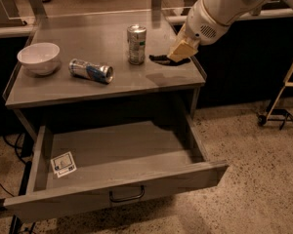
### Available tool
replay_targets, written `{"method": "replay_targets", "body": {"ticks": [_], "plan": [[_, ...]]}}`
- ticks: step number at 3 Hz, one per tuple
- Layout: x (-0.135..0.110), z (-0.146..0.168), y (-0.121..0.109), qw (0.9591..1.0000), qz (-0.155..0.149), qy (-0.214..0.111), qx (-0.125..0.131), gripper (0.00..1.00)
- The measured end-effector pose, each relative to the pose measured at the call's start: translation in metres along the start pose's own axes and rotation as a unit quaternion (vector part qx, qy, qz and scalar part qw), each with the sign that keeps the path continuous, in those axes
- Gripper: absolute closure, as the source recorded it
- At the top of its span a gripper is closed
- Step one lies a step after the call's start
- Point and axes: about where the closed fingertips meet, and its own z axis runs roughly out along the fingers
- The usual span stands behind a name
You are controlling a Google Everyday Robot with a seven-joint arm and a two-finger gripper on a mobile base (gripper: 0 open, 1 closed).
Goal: Place rxbar chocolate into top drawer
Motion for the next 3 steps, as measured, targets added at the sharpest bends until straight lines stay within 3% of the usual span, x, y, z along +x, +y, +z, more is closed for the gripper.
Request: {"method": "replay_targets", "body": {"ticks": [1, 2, 3], "plan": [[0.000, 0.001, 0.002, 1.0000, 0.000, 0.001, -0.002, 1.00], [0.003, 0.008, 0.028, 0.9999, 0.005, 0.006, -0.012, 1.00], [0.008, 0.025, 0.067, 0.9994, 0.020, 0.002, -0.028, 1.00]]}}
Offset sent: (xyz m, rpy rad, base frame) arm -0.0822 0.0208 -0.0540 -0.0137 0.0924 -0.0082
